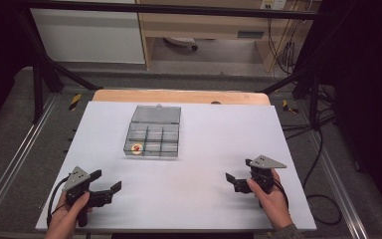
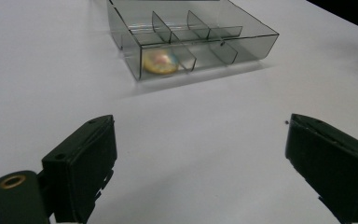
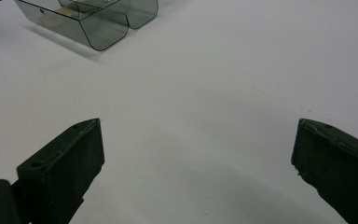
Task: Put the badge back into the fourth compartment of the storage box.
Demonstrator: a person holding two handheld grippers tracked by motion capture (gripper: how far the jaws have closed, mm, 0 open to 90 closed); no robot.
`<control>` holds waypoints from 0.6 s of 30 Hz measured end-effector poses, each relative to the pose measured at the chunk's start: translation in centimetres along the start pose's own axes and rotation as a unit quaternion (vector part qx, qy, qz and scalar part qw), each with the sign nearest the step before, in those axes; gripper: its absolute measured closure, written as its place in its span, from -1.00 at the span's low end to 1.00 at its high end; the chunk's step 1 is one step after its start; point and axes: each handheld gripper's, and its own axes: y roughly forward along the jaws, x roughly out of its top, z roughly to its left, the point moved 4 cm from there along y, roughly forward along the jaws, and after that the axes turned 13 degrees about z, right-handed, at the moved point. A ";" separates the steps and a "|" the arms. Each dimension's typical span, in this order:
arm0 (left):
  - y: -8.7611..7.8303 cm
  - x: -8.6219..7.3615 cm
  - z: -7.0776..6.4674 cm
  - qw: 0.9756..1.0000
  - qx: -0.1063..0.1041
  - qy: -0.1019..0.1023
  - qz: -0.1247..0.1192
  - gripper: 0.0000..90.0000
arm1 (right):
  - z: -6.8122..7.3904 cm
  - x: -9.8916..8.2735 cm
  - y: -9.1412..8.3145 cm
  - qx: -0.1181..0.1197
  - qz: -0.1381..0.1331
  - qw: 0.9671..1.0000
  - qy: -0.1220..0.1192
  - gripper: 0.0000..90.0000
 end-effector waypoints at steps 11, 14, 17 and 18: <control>1.0 -0.8 -0.9 0.999 -0.020 0.019 0.031 -0.81 | -0.6 -0.5 -1.1 -0.023 0.008 1.000 -0.012 -0.94; 1.3 -1.0 -0.5 0.999 -0.005 0.023 0.043 -0.81 | -0.8 -0.8 -1.3 -0.029 0.015 0.999 -0.014 -0.94; 1.3 -0.9 0.2 0.999 0.010 0.020 0.043 -0.80 | -1.1 -1.1 -1.0 -0.037 0.024 0.999 -0.003 -0.95; 1.3 -0.9 0.4 0.999 0.016 0.018 0.046 -0.80 | -1.3 -1.3 -0.7 -0.043 0.032 0.999 0.004 -0.94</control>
